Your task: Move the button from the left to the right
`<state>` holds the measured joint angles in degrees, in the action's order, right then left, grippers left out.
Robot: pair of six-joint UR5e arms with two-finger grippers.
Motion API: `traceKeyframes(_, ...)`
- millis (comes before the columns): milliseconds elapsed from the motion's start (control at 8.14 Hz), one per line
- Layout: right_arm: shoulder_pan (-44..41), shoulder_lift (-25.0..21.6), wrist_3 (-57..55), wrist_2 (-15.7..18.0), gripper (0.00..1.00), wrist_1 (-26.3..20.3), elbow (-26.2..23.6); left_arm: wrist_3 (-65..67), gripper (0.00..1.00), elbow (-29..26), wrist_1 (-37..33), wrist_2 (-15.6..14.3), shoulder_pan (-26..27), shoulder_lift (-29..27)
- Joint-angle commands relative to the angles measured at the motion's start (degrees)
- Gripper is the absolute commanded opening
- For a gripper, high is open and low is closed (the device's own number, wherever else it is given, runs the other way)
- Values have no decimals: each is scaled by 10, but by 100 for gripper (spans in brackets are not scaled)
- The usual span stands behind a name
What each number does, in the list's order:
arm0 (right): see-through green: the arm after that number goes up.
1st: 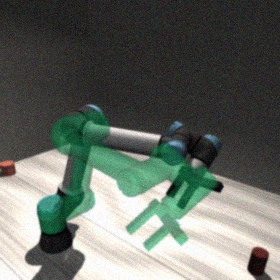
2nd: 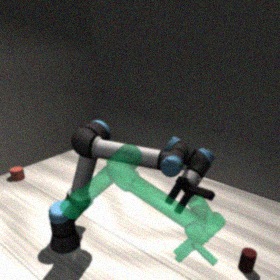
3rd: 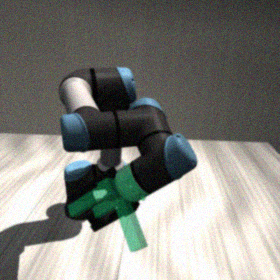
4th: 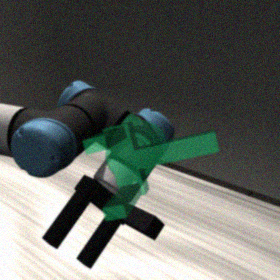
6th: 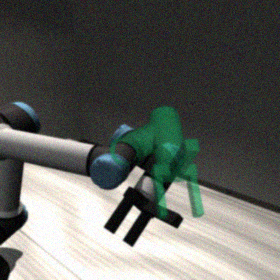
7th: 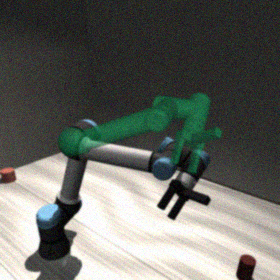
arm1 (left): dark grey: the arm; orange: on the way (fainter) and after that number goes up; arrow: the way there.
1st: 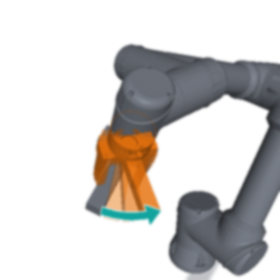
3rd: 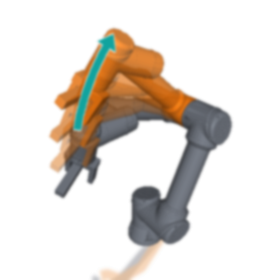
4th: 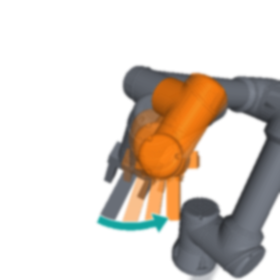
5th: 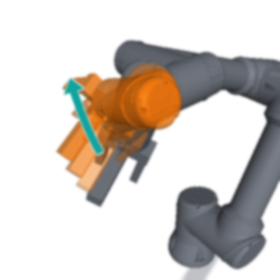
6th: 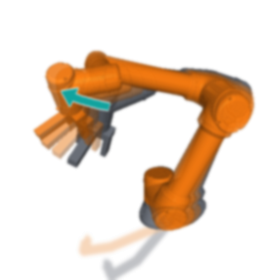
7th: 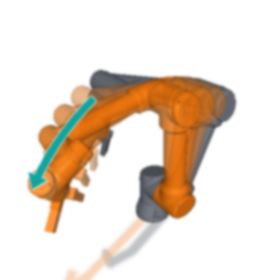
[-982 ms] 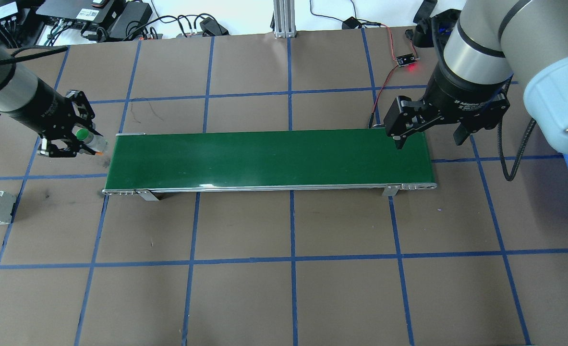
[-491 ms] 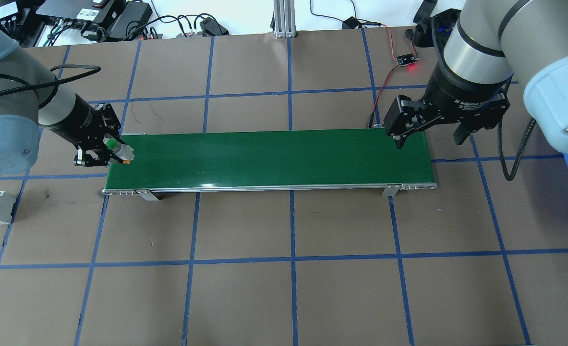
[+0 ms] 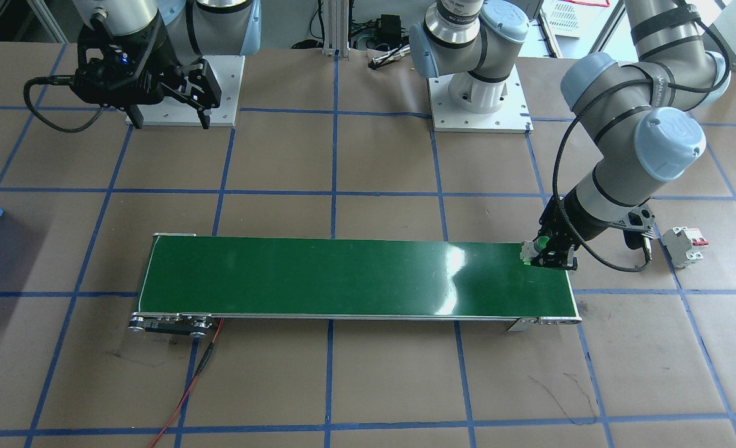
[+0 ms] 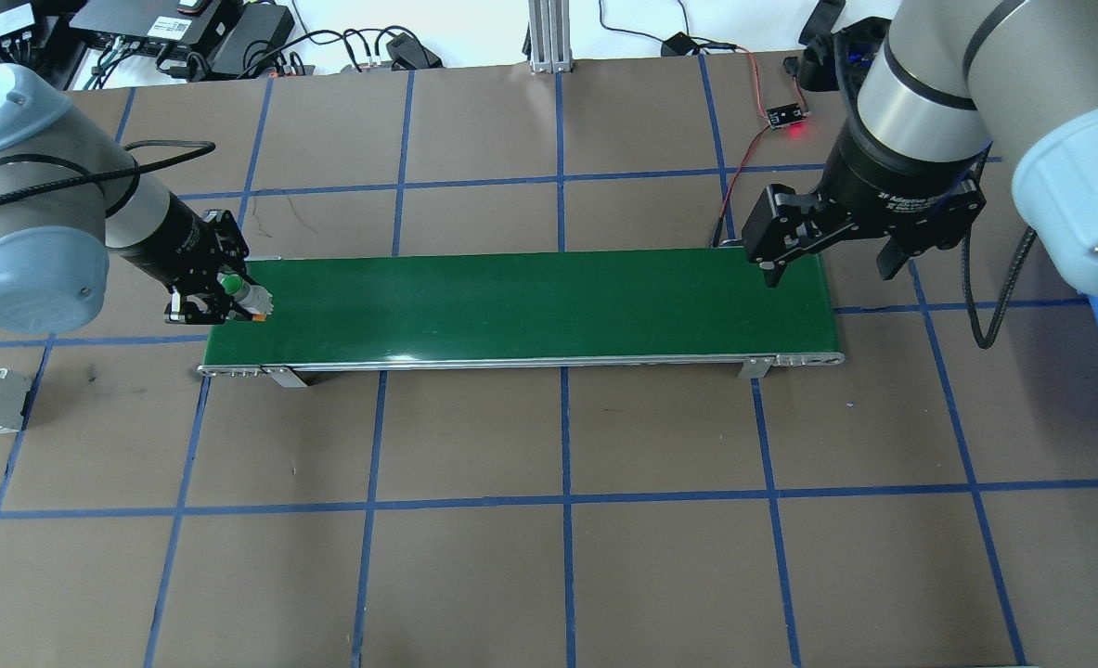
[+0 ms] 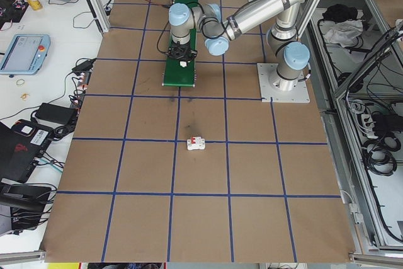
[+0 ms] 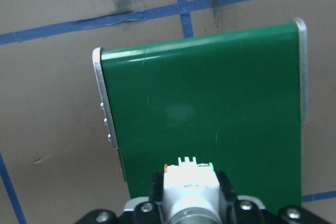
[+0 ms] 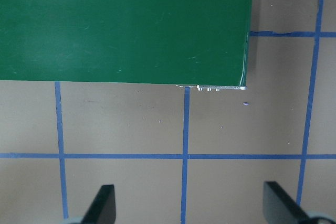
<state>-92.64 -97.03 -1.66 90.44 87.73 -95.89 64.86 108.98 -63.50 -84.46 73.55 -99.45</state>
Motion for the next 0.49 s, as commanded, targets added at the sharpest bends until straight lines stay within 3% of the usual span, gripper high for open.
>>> traceKeyframes(0,0,0,0,0,100,0,0,-3,0,2,36,-2,-1,-19)
traceKeyframes(368,0,0,0,0,100,0,0,-8,0,2,36,0,-1,-29)
